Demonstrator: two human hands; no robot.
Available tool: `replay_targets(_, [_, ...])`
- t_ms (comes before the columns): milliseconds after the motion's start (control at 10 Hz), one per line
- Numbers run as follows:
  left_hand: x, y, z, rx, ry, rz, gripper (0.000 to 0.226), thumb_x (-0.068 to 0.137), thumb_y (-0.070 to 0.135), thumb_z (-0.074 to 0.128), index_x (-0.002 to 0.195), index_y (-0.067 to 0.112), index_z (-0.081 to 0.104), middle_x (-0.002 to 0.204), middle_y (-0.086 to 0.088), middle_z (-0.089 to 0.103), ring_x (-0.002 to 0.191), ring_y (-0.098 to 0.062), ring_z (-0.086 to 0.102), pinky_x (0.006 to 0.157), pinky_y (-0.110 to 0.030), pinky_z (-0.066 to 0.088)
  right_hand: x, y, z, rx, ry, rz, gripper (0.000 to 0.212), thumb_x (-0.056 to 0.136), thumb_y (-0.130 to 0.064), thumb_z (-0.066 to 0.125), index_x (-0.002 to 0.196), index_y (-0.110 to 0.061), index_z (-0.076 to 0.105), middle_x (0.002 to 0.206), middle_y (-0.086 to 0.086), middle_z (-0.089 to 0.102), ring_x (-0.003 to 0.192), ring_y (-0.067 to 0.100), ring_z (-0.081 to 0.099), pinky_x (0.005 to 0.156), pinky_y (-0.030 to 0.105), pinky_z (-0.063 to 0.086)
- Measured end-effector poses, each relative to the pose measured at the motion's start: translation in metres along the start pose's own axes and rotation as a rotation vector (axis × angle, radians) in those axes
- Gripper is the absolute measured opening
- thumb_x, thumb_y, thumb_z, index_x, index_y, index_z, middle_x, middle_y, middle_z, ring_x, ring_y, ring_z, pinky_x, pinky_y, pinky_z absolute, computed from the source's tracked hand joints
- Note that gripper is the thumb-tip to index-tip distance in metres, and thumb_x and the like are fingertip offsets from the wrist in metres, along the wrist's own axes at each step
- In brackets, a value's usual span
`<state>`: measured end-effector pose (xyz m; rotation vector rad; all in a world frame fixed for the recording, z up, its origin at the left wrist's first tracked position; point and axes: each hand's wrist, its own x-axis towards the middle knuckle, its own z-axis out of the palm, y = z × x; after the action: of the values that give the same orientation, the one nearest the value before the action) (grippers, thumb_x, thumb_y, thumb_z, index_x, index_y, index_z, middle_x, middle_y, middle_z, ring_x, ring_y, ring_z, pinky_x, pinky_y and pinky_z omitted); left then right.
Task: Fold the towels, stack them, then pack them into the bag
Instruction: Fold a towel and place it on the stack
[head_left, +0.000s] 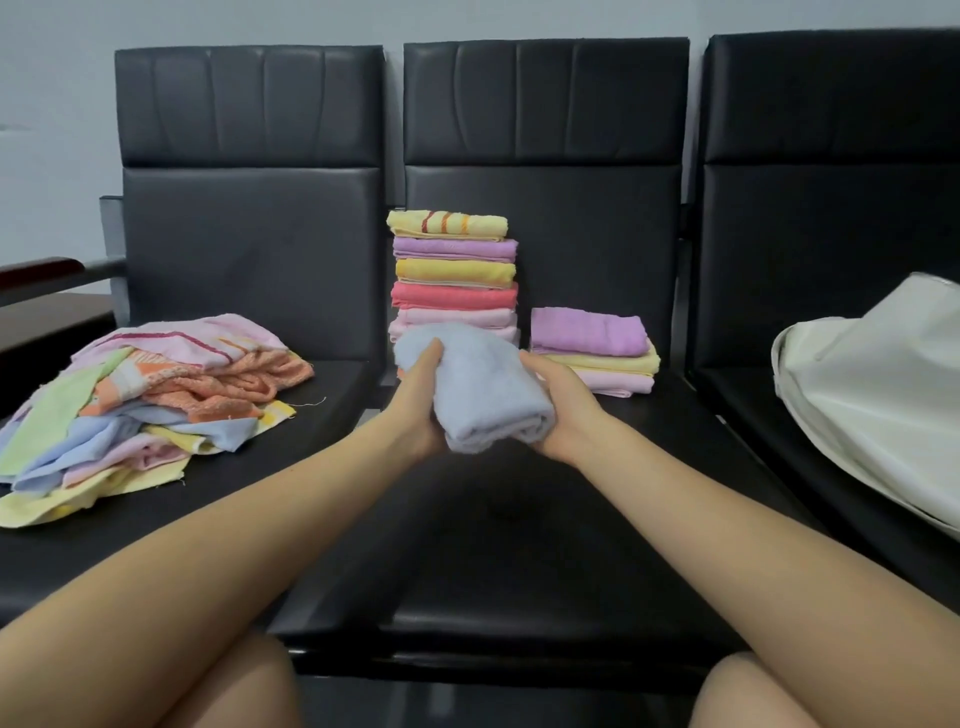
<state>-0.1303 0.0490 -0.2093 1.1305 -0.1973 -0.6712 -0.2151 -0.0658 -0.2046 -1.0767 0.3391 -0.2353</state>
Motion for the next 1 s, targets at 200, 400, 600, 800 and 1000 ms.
replay_targets(200, [0.021, -0.014, 0.024, -0.224, -0.03, 0.114, 0.053, 0.073, 0.068, 0.037, 0.092, 0.022, 0.053, 0.099, 0.004, 0.061, 0.069, -0.005, 0.068, 0.067, -0.024, 0.056, 0.01, 0.012, -0.02, 0.096, 0.094, 0.204, 0.04, 0.085, -0.048, 0.067, 0.108, -0.015, 0.061, 0.113, 0.015, 0.066, 0.106, 0.033, 0.062, 0.1, 0.046, 0.045])
replay_targets(400, [0.038, -0.015, 0.047, -0.051, 0.245, 0.127, 0.039, 0.093, 0.032, 0.057, 0.123, 0.008, 0.059, 0.118, -0.006, 0.066, 0.101, -0.015, 0.065, 0.091, -0.027, 0.051, 0.029, 0.006, -0.027, 0.177, 0.26, -0.028, 0.028, 0.092, -0.022, 0.064, 0.113, -0.007, 0.052, 0.103, 0.012, 0.062, 0.102, 0.025, 0.062, 0.093, 0.039, 0.051])
replay_targets(600, [0.085, -0.017, 0.043, 0.048, 0.355, 0.415, 0.043, 0.087, 0.019, 0.065, 0.125, 0.011, 0.047, 0.111, -0.01, 0.062, 0.095, -0.022, 0.064, 0.078, -0.034, 0.056, 0.065, -0.033, -0.049, -0.064, 0.44, -0.156, 0.03, 0.09, -0.027, 0.066, 0.102, -0.007, 0.047, 0.098, 0.011, 0.061, 0.082, 0.022, 0.06, 0.077, 0.037, 0.054])
replay_targets(800, [0.127, -0.005, 0.088, 0.483, 0.201, 0.749, 0.061, 0.088, 0.006, 0.059, 0.143, 0.019, 0.037, 0.123, 0.003, 0.05, 0.103, -0.011, 0.053, 0.066, 0.0, 0.039, 0.106, -0.098, -0.105, -0.415, 0.584, -0.492, 0.032, 0.091, -0.017, 0.056, 0.122, -0.01, 0.054, 0.116, 0.01, 0.065, 0.088, 0.016, 0.062, 0.068, 0.025, 0.052])
replay_targets(1000, [0.215, -0.01, 0.106, 1.063, 0.155, 0.688, 0.048, 0.094, 0.018, 0.05, 0.142, 0.018, 0.046, 0.138, -0.019, 0.044, 0.125, -0.031, 0.046, 0.099, -0.029, 0.036, 0.181, -0.116, -0.16, -0.996, 0.702, -0.538, 0.055, 0.098, -0.018, 0.044, 0.151, -0.02, 0.03, 0.149, 0.012, 0.041, 0.133, 0.029, 0.042, 0.1, 0.03, 0.037])
